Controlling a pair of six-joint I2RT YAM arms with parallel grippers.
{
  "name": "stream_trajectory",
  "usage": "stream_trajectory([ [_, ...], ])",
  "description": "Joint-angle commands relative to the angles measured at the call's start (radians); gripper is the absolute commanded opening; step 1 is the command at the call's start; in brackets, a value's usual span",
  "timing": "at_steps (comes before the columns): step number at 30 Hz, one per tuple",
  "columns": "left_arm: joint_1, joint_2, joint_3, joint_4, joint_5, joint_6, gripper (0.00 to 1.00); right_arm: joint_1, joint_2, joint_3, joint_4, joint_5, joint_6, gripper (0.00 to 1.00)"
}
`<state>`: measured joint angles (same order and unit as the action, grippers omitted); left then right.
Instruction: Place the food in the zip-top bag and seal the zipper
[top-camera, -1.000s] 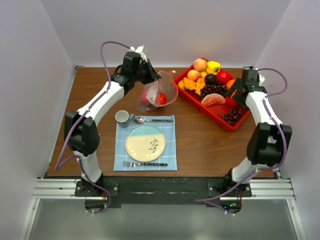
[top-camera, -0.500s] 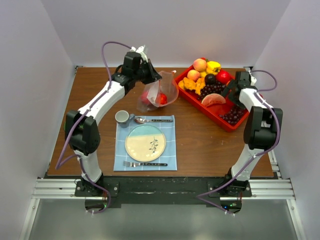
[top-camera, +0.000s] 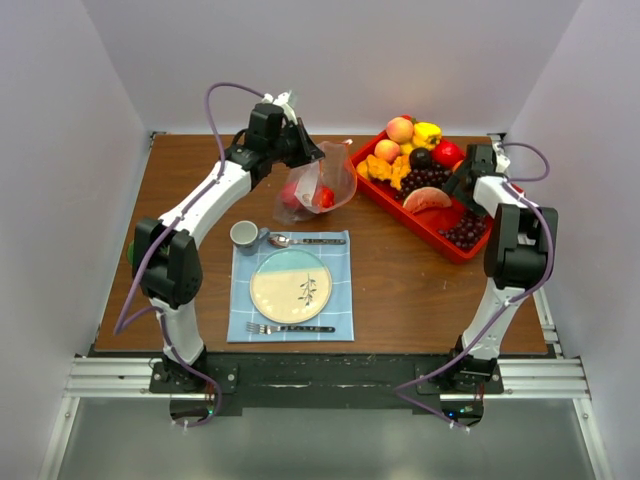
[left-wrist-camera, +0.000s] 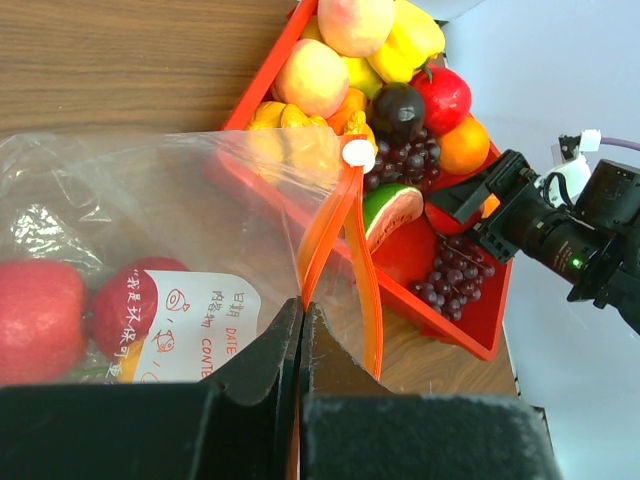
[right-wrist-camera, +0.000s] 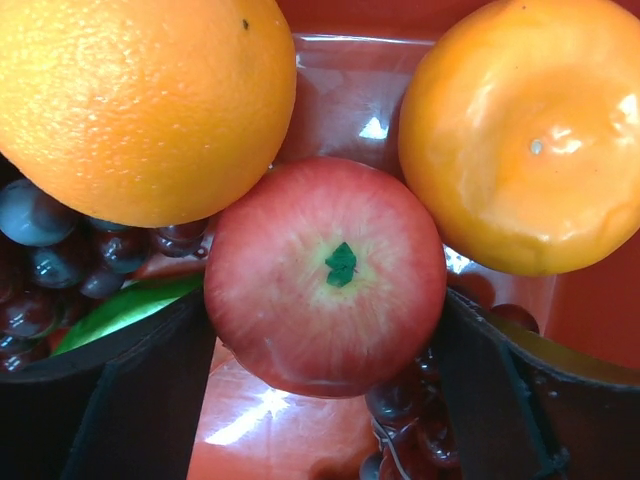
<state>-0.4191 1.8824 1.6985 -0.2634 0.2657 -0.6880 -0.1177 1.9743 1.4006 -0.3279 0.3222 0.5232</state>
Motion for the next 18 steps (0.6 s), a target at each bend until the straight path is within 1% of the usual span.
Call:
stream_trajectory([
  [1, 0.009, -0.005, 0.052, 0.036, 0.012, 0.008, 0.0, 0.001, -0.051, 0.014, 0.004, 0.04, 0.012, 0.65],
  [2, 0.009, -0.005, 0.05, 0.036, 0.01, 0.008, 0.0, 0.001, -0.063, 0.014, -0.003, 0.04, 0.009, 0.57],
  [3, 0.009, -0.006, 0.049, 0.038, 0.007, 0.008, 0.0, 0.003, -0.075, 0.011, -0.01, 0.04, 0.006, 0.43],
  [6, 0.009, -0.006, 0.044, 0.036, 0.006, 0.01, 0.0, 0.007, -0.132, -0.009, -0.036, 0.026, -0.003, 0.27],
  [9, 0.009, -0.006, 0.044, 0.039, 0.006, 0.005, 0.0, 0.015, -0.192, -0.009, -0.068, 0.011, -0.014, 0.21],
  [11, 0.009, -0.008, 0.046, 0.044, 0.007, 0.001, 0.0, 0.026, -0.235, -0.017, -0.072, -0.012, -0.02, 0.2],
  [15, 0.009, -0.006, 0.053, 0.041, 0.007, -0.001, 0.0, 0.065, -0.287, 0.014, -0.143, -0.057, -0.025, 0.19],
  [17, 0.009, -0.006, 0.055, 0.039, 0.007, 0.001, 0.0, 0.108, -0.321, 0.015, -0.16, -0.054, -0.025, 0.19],
  [18, 0.009, -0.006, 0.056, 0.039, 0.009, 0.001, 0.0, 0.165, -0.356, 0.015, -0.166, -0.076, -0.02, 0.19],
])
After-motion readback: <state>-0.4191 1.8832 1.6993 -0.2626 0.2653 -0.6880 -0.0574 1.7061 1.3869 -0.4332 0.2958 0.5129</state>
